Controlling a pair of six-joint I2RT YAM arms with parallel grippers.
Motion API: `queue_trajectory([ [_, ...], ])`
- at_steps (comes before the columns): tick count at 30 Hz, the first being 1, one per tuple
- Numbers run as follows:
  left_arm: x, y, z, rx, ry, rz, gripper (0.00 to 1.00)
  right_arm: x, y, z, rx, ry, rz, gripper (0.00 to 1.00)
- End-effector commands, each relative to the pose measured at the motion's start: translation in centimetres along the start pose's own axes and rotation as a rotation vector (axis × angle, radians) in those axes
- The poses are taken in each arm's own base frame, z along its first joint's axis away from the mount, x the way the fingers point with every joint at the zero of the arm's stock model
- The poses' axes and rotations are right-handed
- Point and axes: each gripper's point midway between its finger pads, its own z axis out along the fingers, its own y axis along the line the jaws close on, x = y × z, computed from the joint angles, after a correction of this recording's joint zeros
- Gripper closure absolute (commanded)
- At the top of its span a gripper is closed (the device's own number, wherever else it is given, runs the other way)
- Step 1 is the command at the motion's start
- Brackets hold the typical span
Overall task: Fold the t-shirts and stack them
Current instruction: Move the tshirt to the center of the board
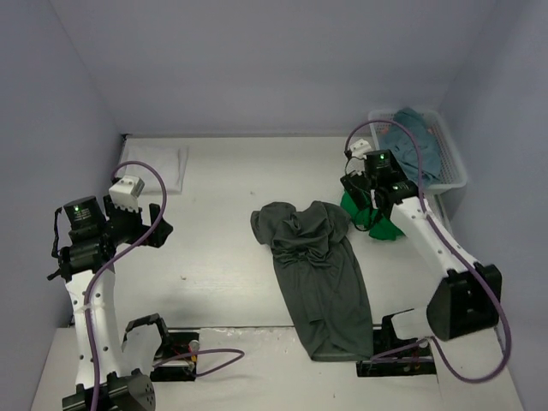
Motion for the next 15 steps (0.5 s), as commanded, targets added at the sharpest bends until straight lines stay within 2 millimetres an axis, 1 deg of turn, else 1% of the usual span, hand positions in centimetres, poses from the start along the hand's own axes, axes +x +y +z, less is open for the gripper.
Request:
queue_trajectory([
  [1,-1.7,-0.1,-0.3,0.003,-0.066,0.035,0.13,0.8,-0.7,3.9,-0.003,0.037,0.049,0.0],
  [2,-1.7,-0.1,-0.3,0.002,-0.066,0.035,0.13,1.2,-0.6,4.8,-0.025,0.054,0.061,0.0],
  [3,-1.7,0.0,-0.3,0.001,-0.067,0.036,0.13,2.2,0.6,6.4,-0.079,0.087,0.058,0.0],
  [4,-1.7,0.0,-0.3,0.002,-0.066,0.037,0.13,3.0,0.4,7.2,-0.091,0.11,0.074,0.0],
  [5,-1.7,0.0,-0.3,0.003,-0.066,0.037,0.13,3.3,0.4,7.9,-0.102,0.117,0.08,0.0],
  [6,-1.7,0.0,-0.3,0.003,-0.066,0.035,0.13,4.2,1.3,9.2,-0.138,0.146,0.082,0.0],
  [7,-1.6,0.0,-0.3,0.004,-0.064,0.035,0.13,4.7,1.4,9.8,-0.146,0.159,0.085,0.0],
  [8,-1.7,0.0,-0.3,0.003,-0.065,0.036,0.13,5.1,1.1,10.4,-0.141,0.167,0.094,0.0],
  [9,-1.6,0.0,-0.2,0.005,-0.064,0.035,0.13,5.9,1.6,11.2,-0.151,0.191,0.094,0.01],
  [10,-1.6,0.0,-0.2,0.004,-0.064,0.037,0.13,6.1,1.8,11.7,-0.168,0.193,0.099,0.01],
  [11,-1.7,0.0,-0.3,0.003,-0.067,0.039,0.13,6.6,1.6,12.0,-0.172,0.201,0.11,0.02],
  [12,-1.7,-0.1,-0.3,0.004,-0.069,0.039,0.13,7.2,2.1,12.6,-0.189,0.219,0.11,0.04],
  [13,-1.7,0.0,-0.3,0.003,-0.068,0.037,0.13,7.5,2.4,12.9,-0.203,0.225,0.107,0.13],
  [14,-1.7,-0.1,-0.4,0.004,-0.071,0.039,0.13,7.9,2.2,13.2,-0.202,0.235,0.111,0.23],
  [15,-1.8,-0.1,-0.4,0.003,-0.073,0.041,0.13,8.5,2.4,13.7,-0.206,0.253,0.112,0.41],
])
